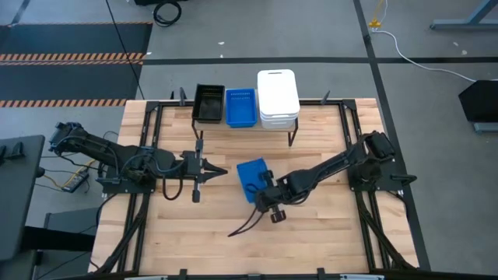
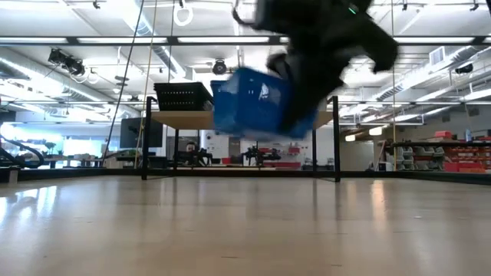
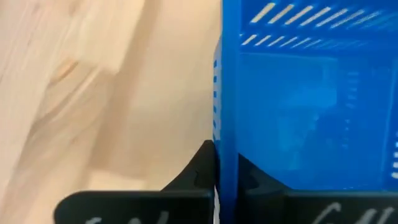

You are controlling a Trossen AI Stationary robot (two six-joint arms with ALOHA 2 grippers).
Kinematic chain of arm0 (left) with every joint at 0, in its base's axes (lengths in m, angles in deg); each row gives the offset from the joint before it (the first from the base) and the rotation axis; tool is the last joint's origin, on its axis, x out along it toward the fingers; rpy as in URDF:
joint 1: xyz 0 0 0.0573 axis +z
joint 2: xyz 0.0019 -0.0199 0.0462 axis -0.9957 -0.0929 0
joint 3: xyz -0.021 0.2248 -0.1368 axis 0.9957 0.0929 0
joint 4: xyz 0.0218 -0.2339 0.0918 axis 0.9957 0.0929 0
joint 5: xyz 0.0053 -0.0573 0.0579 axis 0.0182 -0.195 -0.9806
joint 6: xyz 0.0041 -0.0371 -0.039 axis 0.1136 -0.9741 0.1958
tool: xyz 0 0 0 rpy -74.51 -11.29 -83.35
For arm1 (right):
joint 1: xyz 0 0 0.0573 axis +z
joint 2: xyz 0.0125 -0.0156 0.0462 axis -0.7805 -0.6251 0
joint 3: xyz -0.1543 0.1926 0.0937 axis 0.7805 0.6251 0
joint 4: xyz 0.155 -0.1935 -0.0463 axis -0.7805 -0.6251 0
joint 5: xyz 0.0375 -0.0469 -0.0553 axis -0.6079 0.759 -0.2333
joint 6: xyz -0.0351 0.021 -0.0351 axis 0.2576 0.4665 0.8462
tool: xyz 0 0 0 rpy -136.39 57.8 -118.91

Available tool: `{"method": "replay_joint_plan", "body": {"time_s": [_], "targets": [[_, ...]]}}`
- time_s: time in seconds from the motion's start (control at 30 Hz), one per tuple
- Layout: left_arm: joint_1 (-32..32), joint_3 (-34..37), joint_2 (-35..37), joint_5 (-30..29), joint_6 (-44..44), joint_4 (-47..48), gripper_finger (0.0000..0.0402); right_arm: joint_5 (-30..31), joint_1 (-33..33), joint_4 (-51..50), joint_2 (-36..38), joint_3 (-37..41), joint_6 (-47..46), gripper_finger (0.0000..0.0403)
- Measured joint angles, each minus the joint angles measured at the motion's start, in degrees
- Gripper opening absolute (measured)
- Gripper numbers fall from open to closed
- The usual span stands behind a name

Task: Stack baskets on shelf by color
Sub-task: Stack the blue bin on top of the other blue bins on the shelf

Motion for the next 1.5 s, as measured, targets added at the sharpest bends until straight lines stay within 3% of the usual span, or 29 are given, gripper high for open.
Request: {"method": "replay_joint_plan", "body": {"time_s": [0.3, 0.7, 1.2, 1.5], "targets": [[-0.9, -0.1, 0.5, 0.0, 1.4, -1.9, 0.0007, 8.1, -5.0, -8.8, 0.0, -15.5, 9.4, 0.0009], [-4.0, -0.1, 1.1, 0.0, 4.5, -4.7, 0.0007, 7.7, -15.6, -14.4, 0.2, -33.0, 19.6, 0.0009], [-4.4, -0.1, 2.4, -4.1, 7.0, -4.5, 0.0007, -2.7, -29.9, -14.5, 0.2, -34.9, 21.6, 0.0011], [-4.3, -0.1, 2.4, -6.7, 8.5, -4.8, 0.0007, -8.9, -33.0, -14.6, 0.1, -34.9, 21.5, 0.0011]]}}
